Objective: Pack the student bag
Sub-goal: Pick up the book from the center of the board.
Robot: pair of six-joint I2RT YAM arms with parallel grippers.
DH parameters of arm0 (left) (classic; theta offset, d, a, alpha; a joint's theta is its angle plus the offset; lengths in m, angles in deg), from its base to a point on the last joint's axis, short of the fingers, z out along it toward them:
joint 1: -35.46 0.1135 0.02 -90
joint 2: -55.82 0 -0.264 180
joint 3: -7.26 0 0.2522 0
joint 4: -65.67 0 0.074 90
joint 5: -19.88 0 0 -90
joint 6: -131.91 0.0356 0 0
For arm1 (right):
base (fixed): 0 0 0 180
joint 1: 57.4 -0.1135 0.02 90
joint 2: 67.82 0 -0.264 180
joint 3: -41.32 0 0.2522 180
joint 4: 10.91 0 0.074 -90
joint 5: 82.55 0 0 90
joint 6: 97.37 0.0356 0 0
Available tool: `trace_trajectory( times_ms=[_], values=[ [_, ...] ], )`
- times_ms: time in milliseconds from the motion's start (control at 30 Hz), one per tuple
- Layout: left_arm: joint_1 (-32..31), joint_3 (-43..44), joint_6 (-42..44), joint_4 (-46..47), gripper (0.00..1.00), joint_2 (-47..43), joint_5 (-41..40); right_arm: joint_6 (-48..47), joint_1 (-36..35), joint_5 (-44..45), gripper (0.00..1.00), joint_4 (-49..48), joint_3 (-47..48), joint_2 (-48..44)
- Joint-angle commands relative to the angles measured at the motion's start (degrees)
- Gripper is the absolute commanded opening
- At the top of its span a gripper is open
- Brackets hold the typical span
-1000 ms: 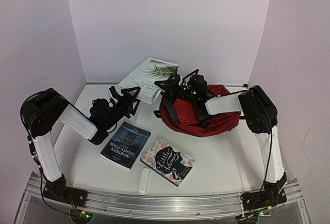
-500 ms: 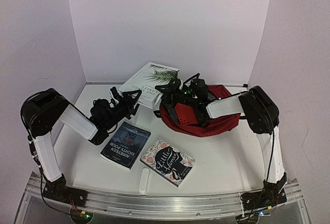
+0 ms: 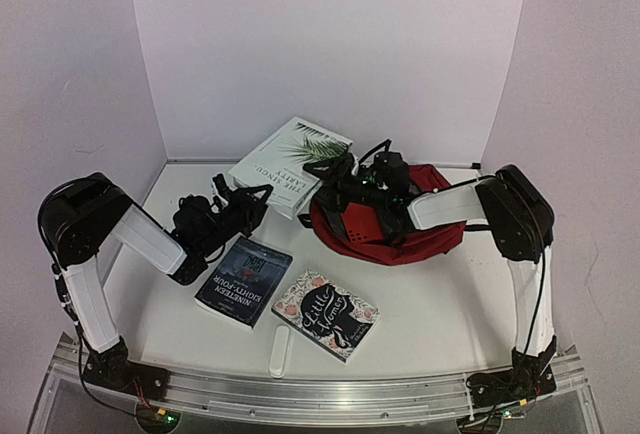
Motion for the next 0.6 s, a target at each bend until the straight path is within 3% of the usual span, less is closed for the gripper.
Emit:
trace_trajectory(
  times_ms=[0, 133, 300, 467, 567],
  values=[
    [0.81, 0.04, 6.13, -8.49, 0.21, -8.54, 2.04, -14.51, 4.09, 0.95, 0.74, 13.36, -1.84, -9.14],
    [2.45, 0.73, 9.12, -19.71, 0.18, -14.1, 5.23, -32.42, 6.21, 5.09, 0.75, 32.74, -0.68, -14.09],
    [6.23, 0.98, 9.81, -32.89, 0.18, -19.75, 7.69, -57.52, 6.59, 17.42, 0.73, 51.39, 5.12, -17.51],
    [7.44, 3.35, 13.03, -42.27, 0.18, -23.33, 9.6, -71.35, 6.45, 32.68, 0.61, 64.71, 15.07, -12.18],
    [7.42, 4.39, 14.57, -45.58, 0.18, -24.93, 10.04, -74.79, 6.4, 36.54, 0.59, 68.36, 18.67, -8.39]
  ],
)
